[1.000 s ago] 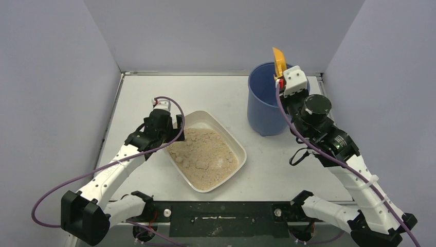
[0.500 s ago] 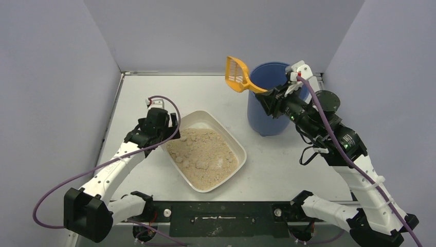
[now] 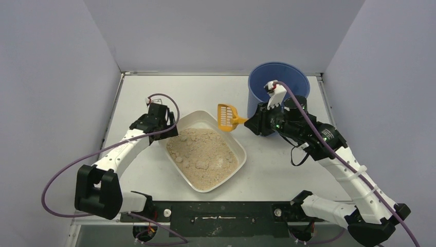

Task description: Clean the litter box

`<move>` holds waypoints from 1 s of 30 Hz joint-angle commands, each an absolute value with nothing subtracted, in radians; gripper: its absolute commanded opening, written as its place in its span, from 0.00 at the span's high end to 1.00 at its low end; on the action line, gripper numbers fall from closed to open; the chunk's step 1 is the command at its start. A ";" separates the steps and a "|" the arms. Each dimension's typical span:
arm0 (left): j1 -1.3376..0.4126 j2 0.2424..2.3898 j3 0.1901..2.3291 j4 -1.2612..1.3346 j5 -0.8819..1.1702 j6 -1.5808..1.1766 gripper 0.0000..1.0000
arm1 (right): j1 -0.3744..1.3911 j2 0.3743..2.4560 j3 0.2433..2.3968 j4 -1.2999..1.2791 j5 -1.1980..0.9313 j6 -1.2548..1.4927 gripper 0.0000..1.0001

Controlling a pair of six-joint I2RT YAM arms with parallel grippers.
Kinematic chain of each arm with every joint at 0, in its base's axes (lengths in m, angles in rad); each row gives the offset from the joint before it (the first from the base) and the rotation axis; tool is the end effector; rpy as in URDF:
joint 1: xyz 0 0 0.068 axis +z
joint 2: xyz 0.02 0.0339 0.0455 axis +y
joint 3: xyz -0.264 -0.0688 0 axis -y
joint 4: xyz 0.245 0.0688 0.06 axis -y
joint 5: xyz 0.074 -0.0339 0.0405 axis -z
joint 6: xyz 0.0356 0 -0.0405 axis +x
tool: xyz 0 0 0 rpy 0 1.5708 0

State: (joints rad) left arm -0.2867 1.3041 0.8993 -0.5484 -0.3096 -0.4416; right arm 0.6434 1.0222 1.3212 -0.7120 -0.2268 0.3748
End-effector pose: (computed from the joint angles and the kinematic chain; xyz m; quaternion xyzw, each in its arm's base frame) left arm 0.2541 -0.0636 0.2389 -0.1195 0.9349 0.0303 0.3329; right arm 0.1539 0.1254 0.4246 -0.1727 0.8159 0.3476 0.4285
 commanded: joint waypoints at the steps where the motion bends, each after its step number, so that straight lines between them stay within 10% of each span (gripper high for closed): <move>1: -0.274 1.377 0.982 -0.537 -0.291 -0.450 0.08 | 0.650 1.058 1.292 -0.759 -0.297 0.462 1.00; 12: -0.273 1.543 1.060 -0.546 -0.286 -0.441 0.26 | 0.624 1.229 1.324 -0.930 -0.413 0.535 1.00; 30: -0.276 1.478 0.959 -0.519 -0.250 -0.470 1.00 | 0.600 1.362 1.366 -1.047 -0.442 0.647 1.00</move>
State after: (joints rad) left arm -0.2836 1.5196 0.9783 -0.5766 -0.2119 -0.3771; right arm 0.5896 1.3483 1.3231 -1.0195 -0.4347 0.6048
